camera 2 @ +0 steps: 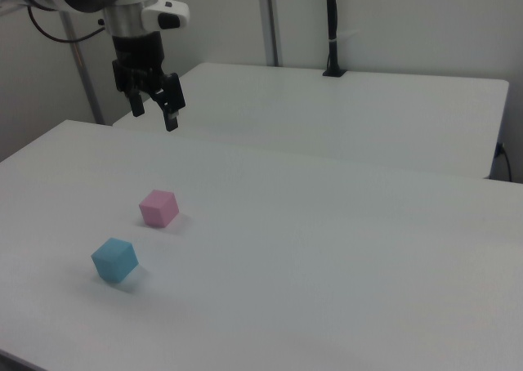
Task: Put blue cube on pink cube
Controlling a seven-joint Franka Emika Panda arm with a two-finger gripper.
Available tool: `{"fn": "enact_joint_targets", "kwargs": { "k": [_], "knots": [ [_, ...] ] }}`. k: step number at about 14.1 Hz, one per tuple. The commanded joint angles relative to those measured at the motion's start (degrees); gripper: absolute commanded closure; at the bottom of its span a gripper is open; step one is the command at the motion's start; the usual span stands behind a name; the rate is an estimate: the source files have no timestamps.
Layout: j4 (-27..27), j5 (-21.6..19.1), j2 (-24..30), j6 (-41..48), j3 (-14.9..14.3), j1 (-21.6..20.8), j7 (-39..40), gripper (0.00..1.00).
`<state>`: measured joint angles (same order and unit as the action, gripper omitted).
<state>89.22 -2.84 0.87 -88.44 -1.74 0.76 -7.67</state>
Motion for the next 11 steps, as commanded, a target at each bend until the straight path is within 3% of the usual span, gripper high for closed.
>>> {"fn": "enact_joint_targets", "kwargs": {
  "k": [1, 11],
  "knots": [
    [-0.81, 1.09, 0.10, 1.25, 0.33, 0.21, 0.81, 0.00],
    [-0.37, 3.11, 0.45, -0.15, 0.50, 0.21, 1.26, 0.00]
  ]
}}
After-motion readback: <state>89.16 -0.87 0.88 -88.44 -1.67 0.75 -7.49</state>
